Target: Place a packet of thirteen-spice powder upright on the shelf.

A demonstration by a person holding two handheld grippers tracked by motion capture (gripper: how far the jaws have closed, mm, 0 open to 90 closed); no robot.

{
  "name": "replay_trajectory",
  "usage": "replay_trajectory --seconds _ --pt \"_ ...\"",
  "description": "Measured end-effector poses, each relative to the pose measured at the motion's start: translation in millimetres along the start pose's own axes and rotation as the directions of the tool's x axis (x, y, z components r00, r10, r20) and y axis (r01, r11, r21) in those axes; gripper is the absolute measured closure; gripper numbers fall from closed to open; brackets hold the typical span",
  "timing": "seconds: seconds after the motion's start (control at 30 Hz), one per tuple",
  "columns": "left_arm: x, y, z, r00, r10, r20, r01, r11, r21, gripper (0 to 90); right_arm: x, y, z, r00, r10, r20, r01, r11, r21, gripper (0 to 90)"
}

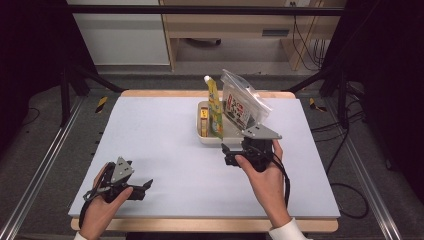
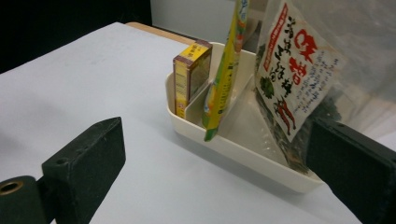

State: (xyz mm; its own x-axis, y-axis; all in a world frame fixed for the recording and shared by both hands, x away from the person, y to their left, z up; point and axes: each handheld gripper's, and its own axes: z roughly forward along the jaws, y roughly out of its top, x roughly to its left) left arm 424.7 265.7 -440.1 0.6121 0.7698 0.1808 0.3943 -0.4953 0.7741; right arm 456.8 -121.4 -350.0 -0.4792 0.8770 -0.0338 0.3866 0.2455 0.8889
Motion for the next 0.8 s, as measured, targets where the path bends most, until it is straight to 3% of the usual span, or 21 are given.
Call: replay_trajectory --seconds 0.4,0.8 --pt "-0.3 -0.3 0.4 1.0 0.001 -0.002 -0.001 1.0 -0.001 4.0 -16.2 -15.8 -14.1 0.9991 0.029 0.03 -0.029 1.0 0.001 4.5" --pt "-0.1 -0.4 0.0 1.0 0.006 -0.003 -0.006 1.0 -0.005 4.0 -31.9 -34.3 -26.2 0.9969 0.028 0.074 -0.029 0.999 0.015 4.6"
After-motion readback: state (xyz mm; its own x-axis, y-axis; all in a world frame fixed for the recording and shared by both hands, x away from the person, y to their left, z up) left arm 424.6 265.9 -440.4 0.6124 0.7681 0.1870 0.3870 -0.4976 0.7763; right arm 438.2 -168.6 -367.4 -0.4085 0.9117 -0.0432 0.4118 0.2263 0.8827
